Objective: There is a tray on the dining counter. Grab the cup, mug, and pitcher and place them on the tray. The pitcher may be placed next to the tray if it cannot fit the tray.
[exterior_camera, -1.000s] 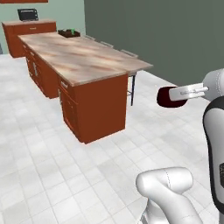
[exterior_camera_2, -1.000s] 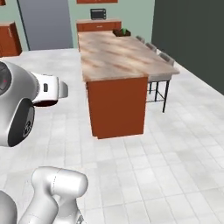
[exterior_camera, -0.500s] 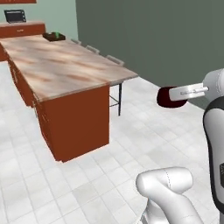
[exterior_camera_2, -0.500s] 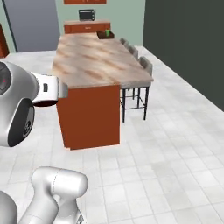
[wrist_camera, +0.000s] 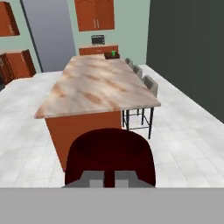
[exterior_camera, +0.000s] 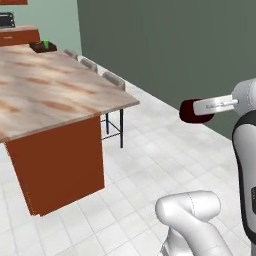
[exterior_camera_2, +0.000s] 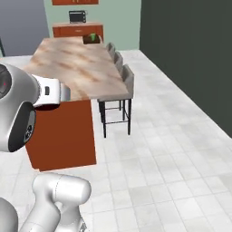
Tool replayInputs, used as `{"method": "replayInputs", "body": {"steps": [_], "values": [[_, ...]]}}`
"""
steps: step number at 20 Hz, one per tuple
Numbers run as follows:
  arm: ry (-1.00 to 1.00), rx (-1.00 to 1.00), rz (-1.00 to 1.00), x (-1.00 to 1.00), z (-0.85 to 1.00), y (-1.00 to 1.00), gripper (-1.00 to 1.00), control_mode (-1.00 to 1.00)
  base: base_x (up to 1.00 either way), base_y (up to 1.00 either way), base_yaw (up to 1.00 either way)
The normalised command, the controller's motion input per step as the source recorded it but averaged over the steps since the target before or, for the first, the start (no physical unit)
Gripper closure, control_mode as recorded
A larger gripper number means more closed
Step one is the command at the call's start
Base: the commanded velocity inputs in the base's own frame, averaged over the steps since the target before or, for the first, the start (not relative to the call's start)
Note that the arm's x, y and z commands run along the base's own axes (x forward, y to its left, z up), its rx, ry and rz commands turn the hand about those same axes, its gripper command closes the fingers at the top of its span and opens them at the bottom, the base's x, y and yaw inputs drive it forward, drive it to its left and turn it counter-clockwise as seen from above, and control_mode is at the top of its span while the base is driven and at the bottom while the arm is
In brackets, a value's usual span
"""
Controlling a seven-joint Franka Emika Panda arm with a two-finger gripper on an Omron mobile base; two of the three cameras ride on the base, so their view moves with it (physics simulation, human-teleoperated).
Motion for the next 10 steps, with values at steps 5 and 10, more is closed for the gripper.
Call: {"method": "replayInputs", "body": {"steps": [5,10], "values": [[0.0,0.0,0.0,0.0,0.0,0.0,1.0,1.0,1.0,-0.71,0.05],[0.0,0.0,0.0,0.0,0.0,0.0,1.0,1.0,0.89,-0.73,0.14]]}}
